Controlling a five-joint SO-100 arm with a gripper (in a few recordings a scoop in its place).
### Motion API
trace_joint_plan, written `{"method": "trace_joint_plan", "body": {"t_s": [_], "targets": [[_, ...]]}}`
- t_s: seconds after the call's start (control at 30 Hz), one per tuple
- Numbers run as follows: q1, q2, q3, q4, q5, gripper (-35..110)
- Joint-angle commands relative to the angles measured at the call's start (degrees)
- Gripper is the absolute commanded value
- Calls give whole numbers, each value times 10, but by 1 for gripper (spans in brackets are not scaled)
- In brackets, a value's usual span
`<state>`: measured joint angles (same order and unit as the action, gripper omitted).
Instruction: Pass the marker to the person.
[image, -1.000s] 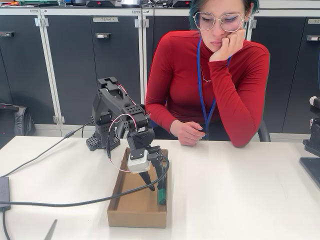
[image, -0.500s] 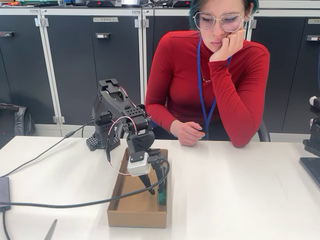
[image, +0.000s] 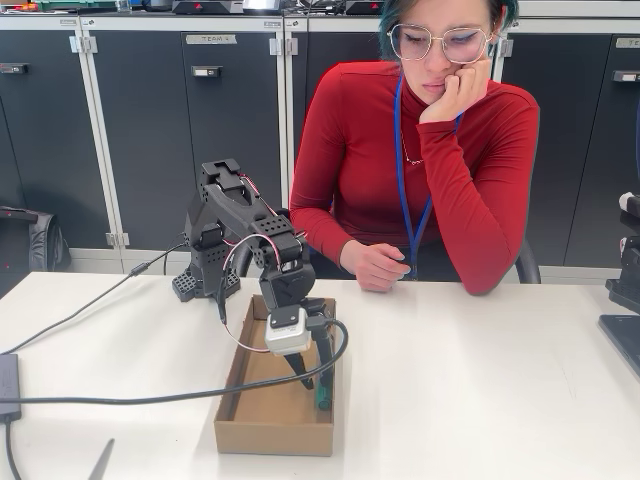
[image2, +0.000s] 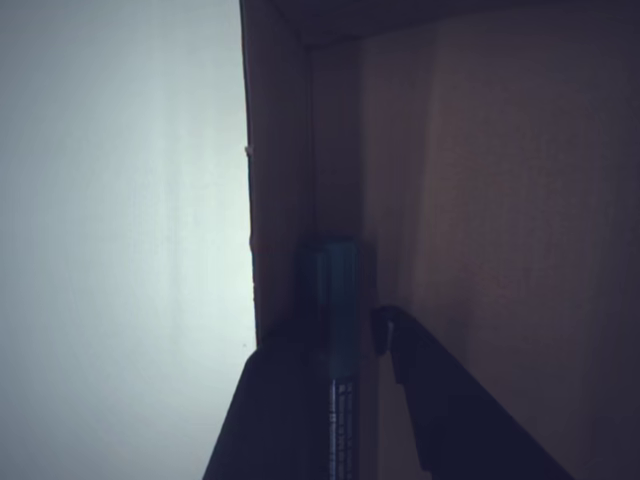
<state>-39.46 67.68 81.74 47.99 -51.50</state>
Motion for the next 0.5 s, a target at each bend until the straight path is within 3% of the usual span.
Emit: {"method": "trace_joint_plan", "body": {"t_s": [0.0,0.47], "targets": [[-24,4,-33,-22,-11,9],[-13,-25,-30,-75,-33,11]]}}
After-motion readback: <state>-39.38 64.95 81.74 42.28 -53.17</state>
